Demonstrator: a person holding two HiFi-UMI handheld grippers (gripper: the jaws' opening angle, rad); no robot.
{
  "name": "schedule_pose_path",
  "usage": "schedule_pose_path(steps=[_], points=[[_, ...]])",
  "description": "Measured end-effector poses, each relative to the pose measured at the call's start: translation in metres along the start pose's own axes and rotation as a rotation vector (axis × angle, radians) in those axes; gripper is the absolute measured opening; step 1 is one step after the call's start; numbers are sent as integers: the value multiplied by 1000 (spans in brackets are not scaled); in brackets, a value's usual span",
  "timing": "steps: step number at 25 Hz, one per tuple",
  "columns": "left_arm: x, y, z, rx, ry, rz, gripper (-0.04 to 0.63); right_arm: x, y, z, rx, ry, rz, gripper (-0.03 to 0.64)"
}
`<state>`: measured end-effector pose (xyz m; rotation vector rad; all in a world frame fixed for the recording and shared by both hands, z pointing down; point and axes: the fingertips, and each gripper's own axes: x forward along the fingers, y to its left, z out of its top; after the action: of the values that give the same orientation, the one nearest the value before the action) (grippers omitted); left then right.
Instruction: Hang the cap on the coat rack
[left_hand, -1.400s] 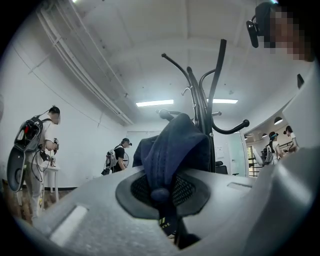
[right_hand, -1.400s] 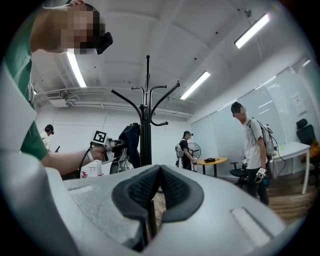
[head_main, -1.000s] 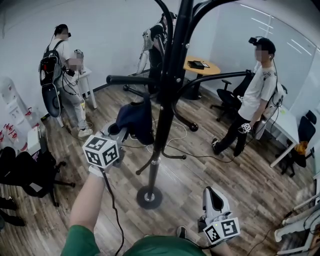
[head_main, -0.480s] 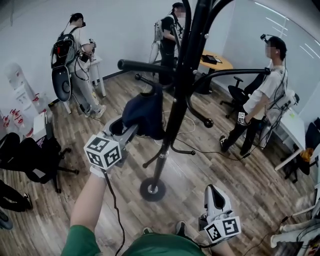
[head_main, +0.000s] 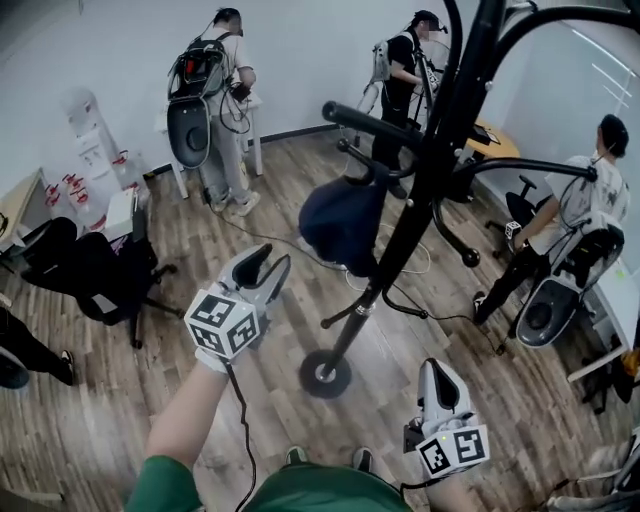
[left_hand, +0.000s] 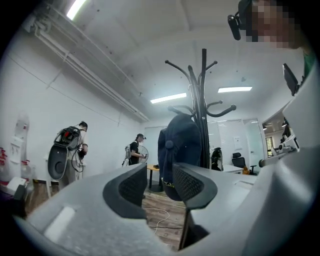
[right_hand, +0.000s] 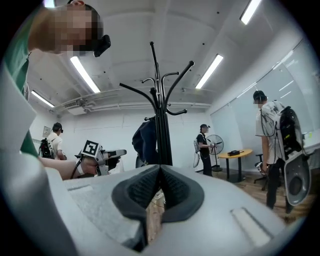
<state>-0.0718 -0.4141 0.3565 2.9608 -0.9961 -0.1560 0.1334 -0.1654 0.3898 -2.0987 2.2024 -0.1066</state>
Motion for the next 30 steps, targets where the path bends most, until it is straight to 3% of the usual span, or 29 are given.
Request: schedule_pose_path(steps=[11,21,30], points=[[-51,-48,12,79,-21,177,112,39,-16,31,-11,-68,148,2],[-80,-86,17,5,-61,376,77,53,-26,57,-57,-119,280,2],[-103,-112,4,-30,-49,462,71,58,-19,61,-75,-144,358,2]])
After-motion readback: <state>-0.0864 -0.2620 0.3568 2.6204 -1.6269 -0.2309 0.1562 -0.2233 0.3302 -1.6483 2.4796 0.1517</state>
